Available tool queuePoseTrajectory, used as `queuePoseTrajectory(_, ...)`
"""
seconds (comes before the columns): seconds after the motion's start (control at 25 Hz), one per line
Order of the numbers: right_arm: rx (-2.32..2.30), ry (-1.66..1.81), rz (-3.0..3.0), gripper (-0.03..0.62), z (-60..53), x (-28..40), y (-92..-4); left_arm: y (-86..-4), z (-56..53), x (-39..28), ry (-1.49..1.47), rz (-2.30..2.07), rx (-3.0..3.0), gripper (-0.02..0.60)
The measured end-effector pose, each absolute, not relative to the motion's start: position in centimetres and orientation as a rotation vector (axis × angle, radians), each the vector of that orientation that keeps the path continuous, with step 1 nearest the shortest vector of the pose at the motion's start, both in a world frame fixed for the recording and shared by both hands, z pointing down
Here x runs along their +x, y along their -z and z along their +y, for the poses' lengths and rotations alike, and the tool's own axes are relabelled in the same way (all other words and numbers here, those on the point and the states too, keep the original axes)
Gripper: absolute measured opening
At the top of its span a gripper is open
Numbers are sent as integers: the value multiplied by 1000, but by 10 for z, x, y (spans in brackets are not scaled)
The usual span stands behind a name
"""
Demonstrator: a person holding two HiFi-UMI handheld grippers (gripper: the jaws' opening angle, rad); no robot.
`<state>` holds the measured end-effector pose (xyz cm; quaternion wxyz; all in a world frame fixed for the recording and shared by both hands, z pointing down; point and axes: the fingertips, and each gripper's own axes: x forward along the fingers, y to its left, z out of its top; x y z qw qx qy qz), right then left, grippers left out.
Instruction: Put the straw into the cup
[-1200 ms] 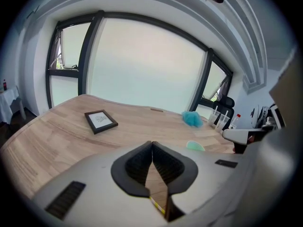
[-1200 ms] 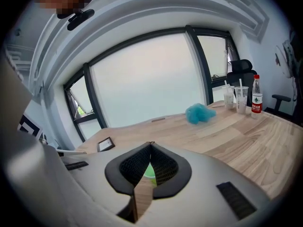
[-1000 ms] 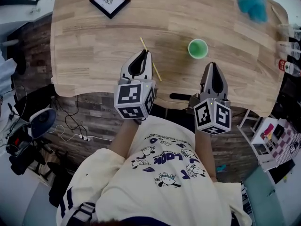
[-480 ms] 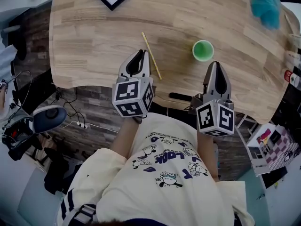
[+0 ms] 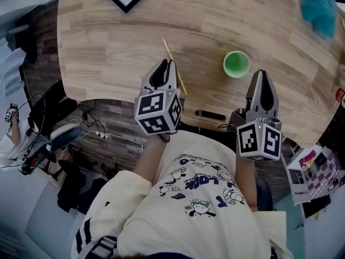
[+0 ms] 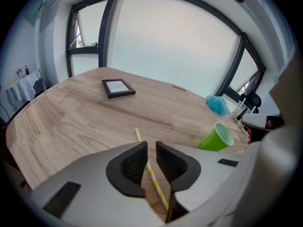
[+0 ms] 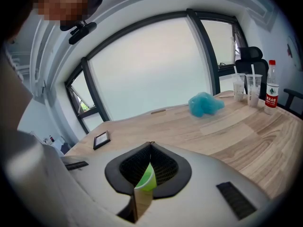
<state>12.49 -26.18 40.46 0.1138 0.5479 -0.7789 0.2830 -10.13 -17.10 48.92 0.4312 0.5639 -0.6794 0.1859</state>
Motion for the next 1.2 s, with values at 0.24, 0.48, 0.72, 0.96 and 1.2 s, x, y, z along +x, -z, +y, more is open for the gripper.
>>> queuePoseTrajectory(0.24, 1587, -868, -2270, -5, -264, 133, -412, -509, -164, -95, -469, -1661, 1317, 103)
queuePoseTrajectory(0.48, 1582, -894, -2259, -5, -270, 137, -420, -522, -162, -100, -517, -1659, 1272, 103)
queuePoseTrajectory(0.72, 1583, -904, -2249, -5, -275, 140, -426, -529, -165, -98, -533, -1650, 1261, 103)
queuePoseTrajectory(0.96, 1574, -899, -2250, -5, -276, 142, -426, -531, -165, -98, -553, -1647, 1256, 103)
queuePoseTrajectory(1.2, 1581, -892, -2246, -5, -277, 145, -426, -532, -164, -101, -587, -1668, 1245, 90)
